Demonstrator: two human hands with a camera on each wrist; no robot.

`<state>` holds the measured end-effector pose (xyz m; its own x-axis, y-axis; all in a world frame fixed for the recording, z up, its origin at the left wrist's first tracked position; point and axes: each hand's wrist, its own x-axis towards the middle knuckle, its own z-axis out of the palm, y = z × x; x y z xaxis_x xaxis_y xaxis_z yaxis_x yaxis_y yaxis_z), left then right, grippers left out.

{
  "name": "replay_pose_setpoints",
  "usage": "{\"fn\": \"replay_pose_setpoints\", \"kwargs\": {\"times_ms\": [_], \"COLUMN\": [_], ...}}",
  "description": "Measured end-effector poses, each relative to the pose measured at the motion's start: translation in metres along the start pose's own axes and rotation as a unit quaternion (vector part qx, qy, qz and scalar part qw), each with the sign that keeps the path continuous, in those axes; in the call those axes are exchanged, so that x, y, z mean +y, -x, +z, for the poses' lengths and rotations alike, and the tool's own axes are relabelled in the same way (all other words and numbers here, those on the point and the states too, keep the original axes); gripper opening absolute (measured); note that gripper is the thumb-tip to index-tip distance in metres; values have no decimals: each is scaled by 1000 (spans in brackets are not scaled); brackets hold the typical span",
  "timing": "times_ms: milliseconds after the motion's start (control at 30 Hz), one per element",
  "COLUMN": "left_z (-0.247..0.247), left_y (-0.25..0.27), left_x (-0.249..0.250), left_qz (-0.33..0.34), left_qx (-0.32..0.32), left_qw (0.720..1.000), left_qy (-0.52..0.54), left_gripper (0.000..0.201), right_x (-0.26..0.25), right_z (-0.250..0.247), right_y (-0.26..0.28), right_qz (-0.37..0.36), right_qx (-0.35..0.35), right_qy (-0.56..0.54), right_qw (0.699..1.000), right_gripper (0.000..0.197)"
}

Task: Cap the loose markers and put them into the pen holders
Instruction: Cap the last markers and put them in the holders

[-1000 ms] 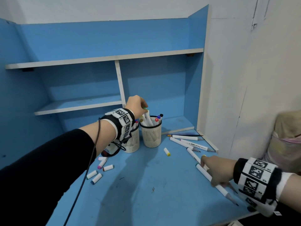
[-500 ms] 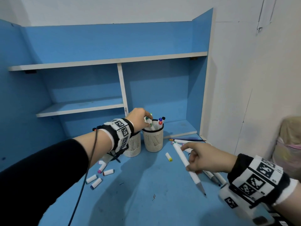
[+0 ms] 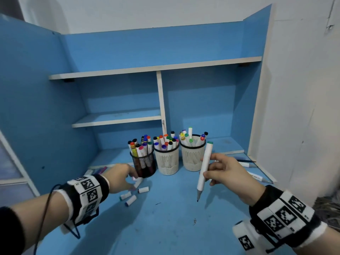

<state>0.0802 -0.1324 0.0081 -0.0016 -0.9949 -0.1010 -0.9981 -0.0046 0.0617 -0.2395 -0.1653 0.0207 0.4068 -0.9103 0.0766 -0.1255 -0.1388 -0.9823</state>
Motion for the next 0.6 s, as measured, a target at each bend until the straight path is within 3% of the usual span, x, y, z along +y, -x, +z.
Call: {"fn": "replay_pose_setpoints", "kwargs": {"times_ms": [100, 200, 600], "left_z": [17, 27, 39], "left_y": [6, 10, -3], "left_x": [-22, -31, -23], "left_qz": [-64, -96, -75], "left_qx": [-45, -54, -42], "left_qw": [997, 993, 994], "left_qy": [16, 41, 70], "left_gripper": [51, 49, 35], "right_x": [3, 5, 6], "right_z": [17, 32, 56], "right_y": [-5, -11, -25], "right_qz": [9, 23, 44], "right_qx": [2, -3, -12], "right_qy": [-35, -60, -79], "right_qw": [999, 998, 996], "right_gripper": [32, 32, 31]}}
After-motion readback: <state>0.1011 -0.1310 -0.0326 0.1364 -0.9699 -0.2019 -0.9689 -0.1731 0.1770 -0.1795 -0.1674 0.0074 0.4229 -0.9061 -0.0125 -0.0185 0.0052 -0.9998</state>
